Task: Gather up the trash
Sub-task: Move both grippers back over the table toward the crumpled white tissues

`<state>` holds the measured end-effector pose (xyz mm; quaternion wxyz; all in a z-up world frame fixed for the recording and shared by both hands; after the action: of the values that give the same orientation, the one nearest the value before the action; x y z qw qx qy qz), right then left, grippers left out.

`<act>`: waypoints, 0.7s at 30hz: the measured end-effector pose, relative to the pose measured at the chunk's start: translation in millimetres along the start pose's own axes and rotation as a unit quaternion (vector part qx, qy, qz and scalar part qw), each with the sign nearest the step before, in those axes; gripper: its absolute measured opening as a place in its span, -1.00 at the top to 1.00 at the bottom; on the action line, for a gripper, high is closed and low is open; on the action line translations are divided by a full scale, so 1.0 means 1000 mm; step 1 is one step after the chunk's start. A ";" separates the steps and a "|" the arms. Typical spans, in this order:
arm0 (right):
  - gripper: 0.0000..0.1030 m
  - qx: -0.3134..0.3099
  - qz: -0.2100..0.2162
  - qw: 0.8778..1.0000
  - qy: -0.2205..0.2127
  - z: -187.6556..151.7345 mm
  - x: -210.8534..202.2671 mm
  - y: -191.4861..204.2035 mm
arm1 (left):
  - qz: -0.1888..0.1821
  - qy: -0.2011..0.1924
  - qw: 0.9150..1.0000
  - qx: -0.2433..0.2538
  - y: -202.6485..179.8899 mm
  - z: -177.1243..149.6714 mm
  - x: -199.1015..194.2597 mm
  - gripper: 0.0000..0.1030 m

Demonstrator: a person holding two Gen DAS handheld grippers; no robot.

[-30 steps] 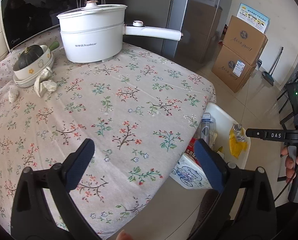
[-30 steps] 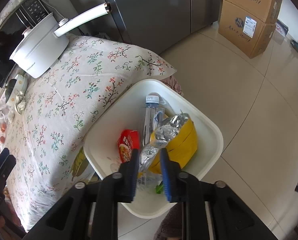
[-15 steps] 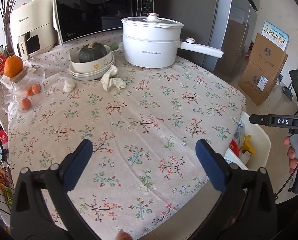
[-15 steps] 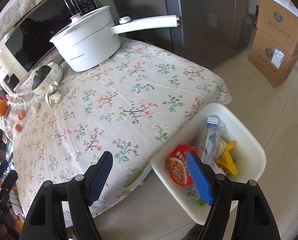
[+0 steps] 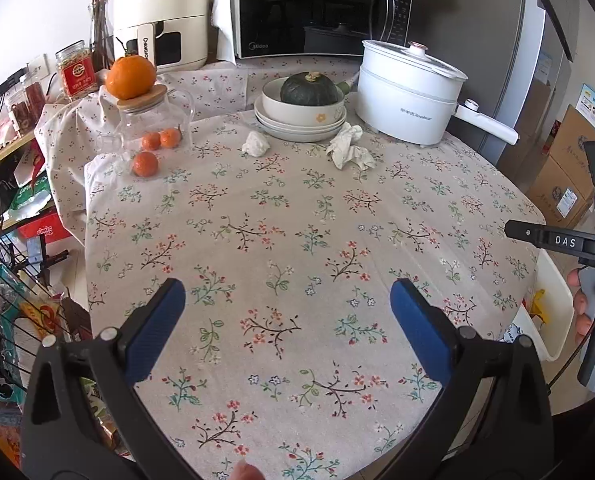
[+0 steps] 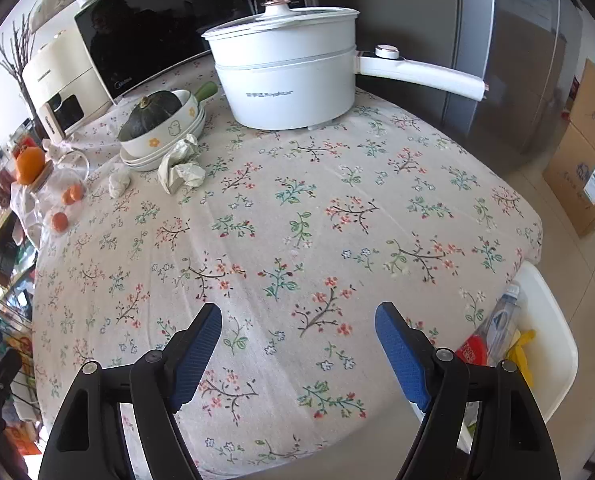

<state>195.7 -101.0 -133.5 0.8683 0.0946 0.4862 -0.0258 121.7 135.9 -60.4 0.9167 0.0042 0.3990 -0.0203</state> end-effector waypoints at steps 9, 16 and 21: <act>-0.57 -0.059 0.000 0.998 -0.031 0.025 0.042 0.056 | 0.025 0.009 0.999 -0.022 0.038 0.003 0.021 -0.98; -0.57 -0.063 0.024 0.998 -0.014 0.051 0.088 0.095 | 0.031 0.004 0.997 -0.074 0.065 0.014 0.029 -0.98; -0.57 -0.067 0.047 0.997 -0.007 0.072 0.125 0.128 | 0.056 0.004 0.995 -0.082 0.076 0.014 0.037 -0.98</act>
<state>339.0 16.7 -184.9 0.8765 0.0584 0.4755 0.0472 160.5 210.6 -78.5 0.9122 -0.0482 0.4019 0.0637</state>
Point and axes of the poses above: each gripper's, at about its wrist camera, not at the fingertips, and x roughly the way its jaws point, y to its left, z to its top, the point moved 2 cm from there along x, roughly the way its jaws point, and after that the axes turned 3 degrees about x, right-handed, at the moved point
